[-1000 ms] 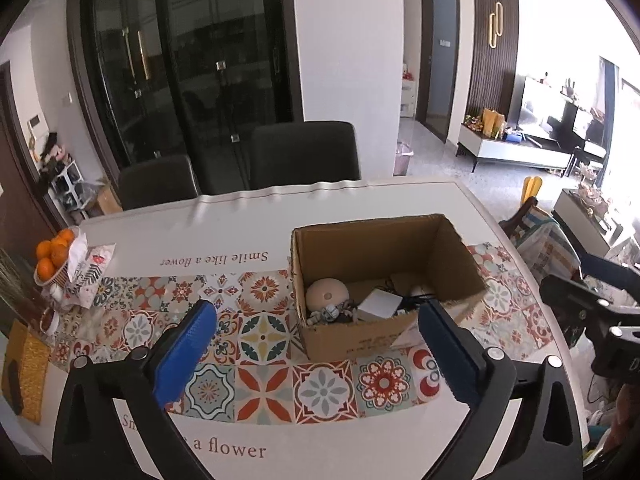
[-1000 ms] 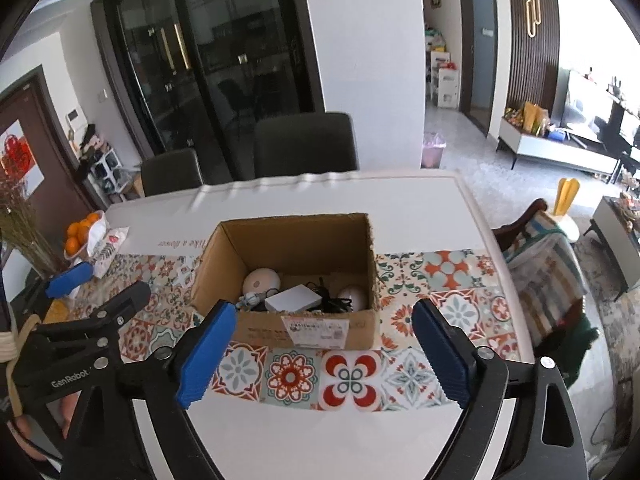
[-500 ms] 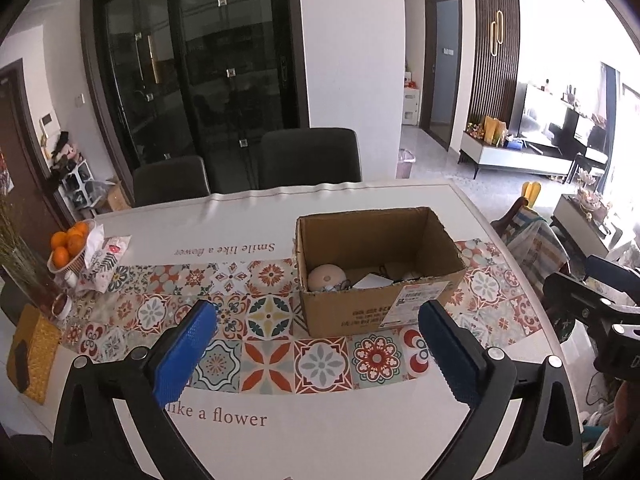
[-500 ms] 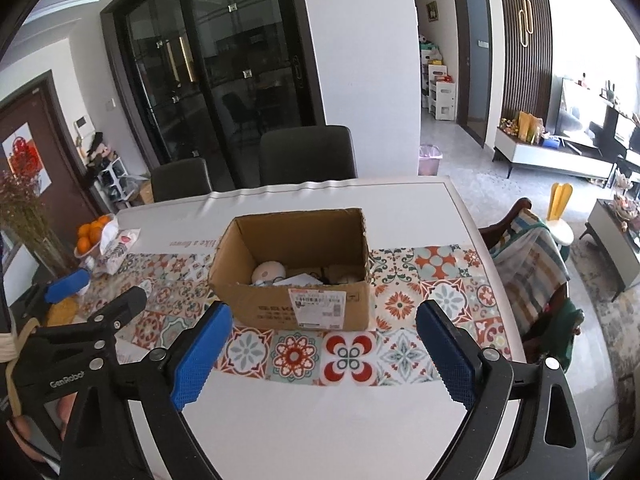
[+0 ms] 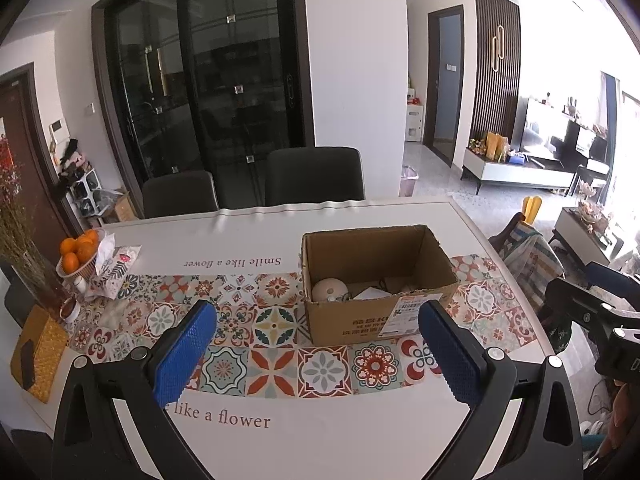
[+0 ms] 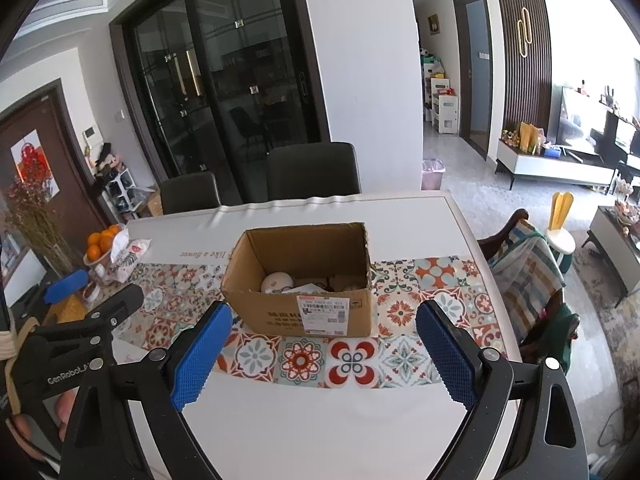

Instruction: Organize rigid objects

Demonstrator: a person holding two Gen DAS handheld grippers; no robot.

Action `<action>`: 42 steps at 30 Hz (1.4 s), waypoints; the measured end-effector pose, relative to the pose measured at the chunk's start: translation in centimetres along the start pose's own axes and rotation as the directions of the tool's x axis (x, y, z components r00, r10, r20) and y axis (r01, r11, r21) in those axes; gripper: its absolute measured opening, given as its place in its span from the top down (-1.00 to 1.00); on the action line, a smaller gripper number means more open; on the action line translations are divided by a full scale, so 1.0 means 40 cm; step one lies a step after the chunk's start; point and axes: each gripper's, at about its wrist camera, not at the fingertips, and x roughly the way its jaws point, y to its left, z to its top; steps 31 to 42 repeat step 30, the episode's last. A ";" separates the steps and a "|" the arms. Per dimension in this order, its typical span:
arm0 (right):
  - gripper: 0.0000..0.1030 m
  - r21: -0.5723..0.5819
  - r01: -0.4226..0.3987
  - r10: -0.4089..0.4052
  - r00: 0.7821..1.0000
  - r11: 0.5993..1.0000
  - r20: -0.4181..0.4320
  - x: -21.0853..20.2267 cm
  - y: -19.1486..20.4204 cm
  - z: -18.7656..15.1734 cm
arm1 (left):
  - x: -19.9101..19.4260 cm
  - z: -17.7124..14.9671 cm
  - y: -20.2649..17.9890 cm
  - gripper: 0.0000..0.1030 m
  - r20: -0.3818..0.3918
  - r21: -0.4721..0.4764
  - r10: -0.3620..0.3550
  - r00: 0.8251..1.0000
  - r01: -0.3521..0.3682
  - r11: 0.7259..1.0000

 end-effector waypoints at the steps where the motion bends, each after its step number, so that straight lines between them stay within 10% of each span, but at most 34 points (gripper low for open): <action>1: -0.81 0.001 -0.002 0.002 1.000 1.000 -0.001 -0.002 0.000 -0.001 | -0.002 0.000 0.001 -1.00 0.003 0.002 0.000 1.000 0.000 1.000; 42: -0.81 0.002 -0.007 0.007 1.000 1.000 0.014 -0.039 -0.006 0.005 | -0.049 0.006 -0.009 -1.00 0.044 0.002 -0.006 0.999 0.006 1.000</action>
